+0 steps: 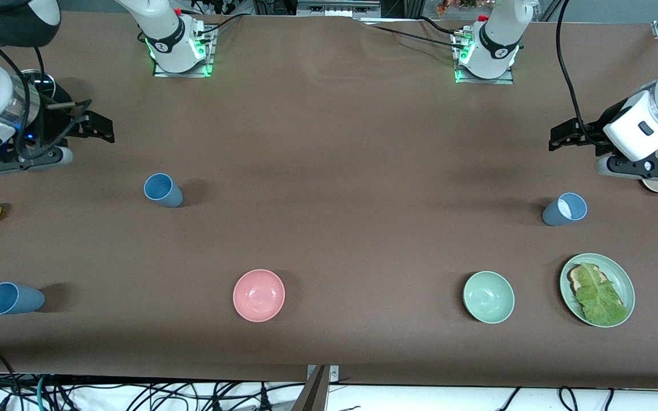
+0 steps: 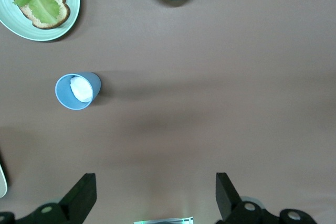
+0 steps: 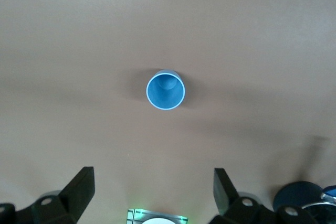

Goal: Stack blue cups with both arms
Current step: 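Reach the right gripper to the nearby blue cup and grasp it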

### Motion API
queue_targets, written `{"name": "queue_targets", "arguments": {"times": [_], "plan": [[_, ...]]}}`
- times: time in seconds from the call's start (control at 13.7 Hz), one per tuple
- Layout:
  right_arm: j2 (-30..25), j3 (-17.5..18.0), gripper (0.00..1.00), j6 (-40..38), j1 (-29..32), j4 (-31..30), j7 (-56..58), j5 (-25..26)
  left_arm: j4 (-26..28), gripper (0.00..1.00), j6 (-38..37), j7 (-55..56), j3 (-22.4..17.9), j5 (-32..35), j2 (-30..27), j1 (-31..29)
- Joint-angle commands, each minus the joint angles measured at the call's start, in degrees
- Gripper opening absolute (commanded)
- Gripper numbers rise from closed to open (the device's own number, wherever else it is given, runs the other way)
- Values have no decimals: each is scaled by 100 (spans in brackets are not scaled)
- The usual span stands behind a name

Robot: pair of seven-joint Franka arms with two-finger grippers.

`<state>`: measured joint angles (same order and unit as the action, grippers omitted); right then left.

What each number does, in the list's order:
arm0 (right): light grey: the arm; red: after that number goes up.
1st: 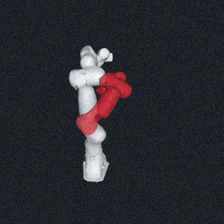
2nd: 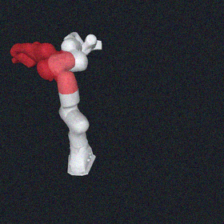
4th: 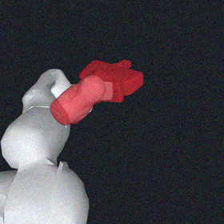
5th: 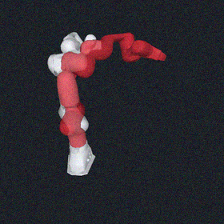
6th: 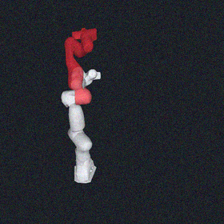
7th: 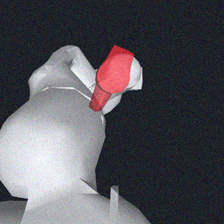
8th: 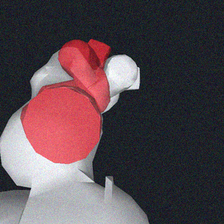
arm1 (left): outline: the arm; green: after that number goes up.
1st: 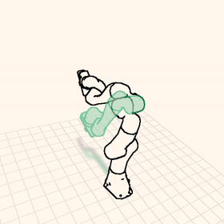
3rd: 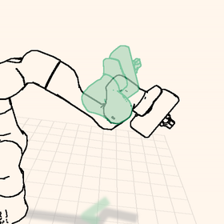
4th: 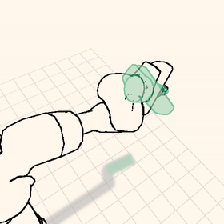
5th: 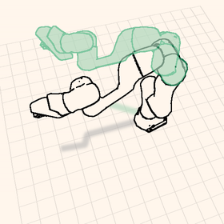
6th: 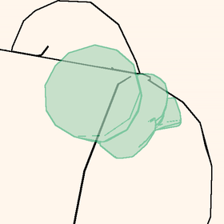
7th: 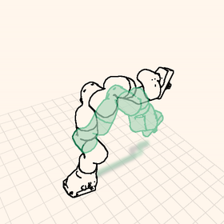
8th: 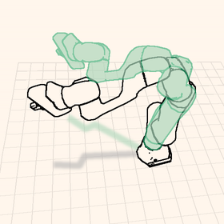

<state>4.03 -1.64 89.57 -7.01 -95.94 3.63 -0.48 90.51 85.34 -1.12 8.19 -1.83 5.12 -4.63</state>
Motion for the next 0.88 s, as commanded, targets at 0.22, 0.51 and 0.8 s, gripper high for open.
{"name": "queue_targets", "arguments": {"times": [0.22, 0.51, 0.8], "plan": [[-87, -152, 100, 1016, 24, -1117, 120, 30, -86, 100, -17, 7, 51, 156, 24, 6], [-52, -363, 100, 2185, 24, -2111, 365, 39, -86, 100, -26, 15, 60, 156, 15, 50], [316, -390, 100, 3074, 24, -2525, 392, 39, -86, 100, -35, 15, 51, 156, 24, 24]]}}
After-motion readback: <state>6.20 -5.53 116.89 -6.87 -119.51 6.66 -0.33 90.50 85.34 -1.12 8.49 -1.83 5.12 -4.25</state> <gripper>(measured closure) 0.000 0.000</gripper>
